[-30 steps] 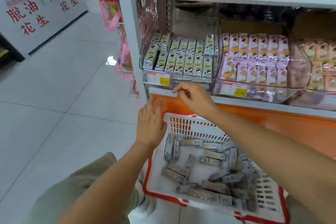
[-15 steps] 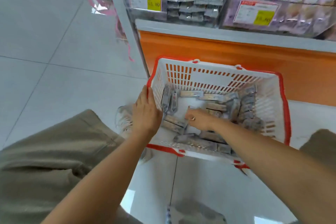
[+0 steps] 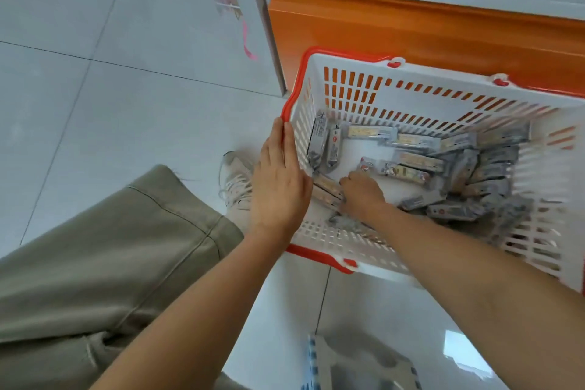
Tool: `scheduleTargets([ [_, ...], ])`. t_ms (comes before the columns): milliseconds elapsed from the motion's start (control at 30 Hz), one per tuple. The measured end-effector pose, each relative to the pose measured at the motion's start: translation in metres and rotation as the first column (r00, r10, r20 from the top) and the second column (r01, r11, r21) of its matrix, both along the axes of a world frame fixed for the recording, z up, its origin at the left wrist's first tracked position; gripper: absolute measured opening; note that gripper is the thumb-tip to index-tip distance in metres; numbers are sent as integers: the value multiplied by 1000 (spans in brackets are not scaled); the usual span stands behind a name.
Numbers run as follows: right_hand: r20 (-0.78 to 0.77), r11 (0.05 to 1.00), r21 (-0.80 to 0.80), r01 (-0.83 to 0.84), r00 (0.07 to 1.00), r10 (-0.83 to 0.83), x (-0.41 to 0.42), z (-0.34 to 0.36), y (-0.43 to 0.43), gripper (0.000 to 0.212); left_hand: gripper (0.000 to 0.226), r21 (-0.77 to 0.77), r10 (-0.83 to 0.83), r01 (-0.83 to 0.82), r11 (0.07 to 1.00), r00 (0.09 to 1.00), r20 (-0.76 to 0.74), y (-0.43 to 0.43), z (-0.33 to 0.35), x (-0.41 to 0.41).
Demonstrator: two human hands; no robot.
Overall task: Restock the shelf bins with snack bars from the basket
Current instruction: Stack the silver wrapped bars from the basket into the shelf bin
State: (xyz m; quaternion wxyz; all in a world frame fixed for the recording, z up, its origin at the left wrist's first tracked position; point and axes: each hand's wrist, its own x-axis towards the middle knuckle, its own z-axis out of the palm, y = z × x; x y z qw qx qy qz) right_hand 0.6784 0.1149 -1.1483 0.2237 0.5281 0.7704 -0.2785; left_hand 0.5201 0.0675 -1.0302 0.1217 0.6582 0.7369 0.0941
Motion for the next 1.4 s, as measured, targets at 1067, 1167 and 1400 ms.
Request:
scheduleTargets([
  [1067, -894, 852, -136, 506, 308, -326, 33, 291, 35, 24, 18, -54, 44, 4, 999, 524, 851, 19, 157, 39],
  [1167, -898, 911, -57, 408, 379, -225, 30, 303, 27, 28, 20, -12, 3, 10, 1000, 585, 811, 19, 165, 37],
  [1400, -845, 900, 257, 352, 533, 33, 26, 318, 38, 59, 23, 40, 28, -88, 995, 658, 752, 23, 189, 28],
])
